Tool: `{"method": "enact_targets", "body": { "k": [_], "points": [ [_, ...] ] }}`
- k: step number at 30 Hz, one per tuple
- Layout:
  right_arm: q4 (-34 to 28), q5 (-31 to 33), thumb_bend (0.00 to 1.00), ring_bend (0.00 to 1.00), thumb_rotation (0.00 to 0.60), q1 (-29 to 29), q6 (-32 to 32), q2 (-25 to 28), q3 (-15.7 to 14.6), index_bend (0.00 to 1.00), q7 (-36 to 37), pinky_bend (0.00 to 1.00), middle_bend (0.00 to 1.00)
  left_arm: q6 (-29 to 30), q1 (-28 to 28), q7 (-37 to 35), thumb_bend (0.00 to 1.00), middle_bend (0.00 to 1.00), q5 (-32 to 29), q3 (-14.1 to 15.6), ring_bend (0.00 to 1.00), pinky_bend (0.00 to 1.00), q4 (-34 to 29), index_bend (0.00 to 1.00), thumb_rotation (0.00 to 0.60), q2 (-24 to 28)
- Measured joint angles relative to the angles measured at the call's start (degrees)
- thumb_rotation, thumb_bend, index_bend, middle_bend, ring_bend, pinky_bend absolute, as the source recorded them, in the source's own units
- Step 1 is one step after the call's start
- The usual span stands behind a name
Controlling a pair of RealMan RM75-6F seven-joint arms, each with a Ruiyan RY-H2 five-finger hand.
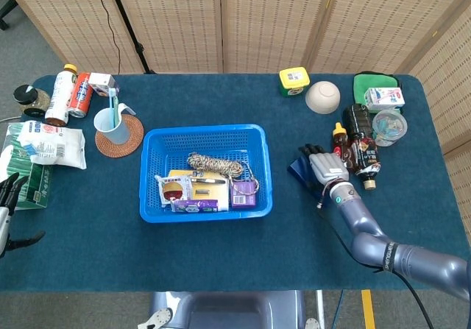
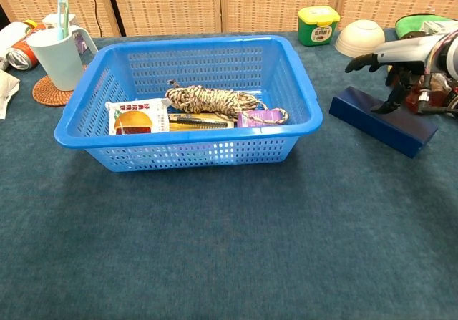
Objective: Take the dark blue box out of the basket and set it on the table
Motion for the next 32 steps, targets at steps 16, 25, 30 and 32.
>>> {"method": "enact_targets", "body": {
  "k": [16, 25, 30, 32],
  "points": [
    [-19.88, -11.63, 0.37, 0.0, 0.6, -7.52, 27.54, 9.78, -0.71, 0.0, -4.45, 0.0, 0.0, 0.88, 0.49, -1.21, 0.02, 0.0, 2.09, 0.75, 0.0, 0.0, -0.08, 0.0, 0.6, 0.45],
    [-19.21, -32.61, 0.0, 0.0, 0.6, -19.29, 40.49, 10.36, -7.36, 0.0, -0.09, 0.0, 0.0, 4.97, 2.78, -2.14, 0.02, 0.0, 5.09, 2.04, 0.0, 0.0, 1.01, 0.0, 0.6, -0.26],
    [-13.57, -39.95, 0.0, 0.0, 0.6, -28.67, 48.15, 7.87, -12.14, 0.0, 3.87, 0.0, 0.0, 5.95, 3.72, -3.72, 0.02, 0.0, 5.54, 2.52, 0.0, 0.0, 2.27, 0.0, 0.6, -0.31],
    [-11.52, -41.97, 0.0, 0.0, 0.6, -31.26, 49.3, 7.08, -13.36, 0.0, 6.05, 0.0, 0.0, 6.21, 3.85, -4.36, 0.02, 0.0, 5.91, 2.58, 0.0, 0.0, 2.9, 0.0, 0.6, -0.32]
  ]
}}
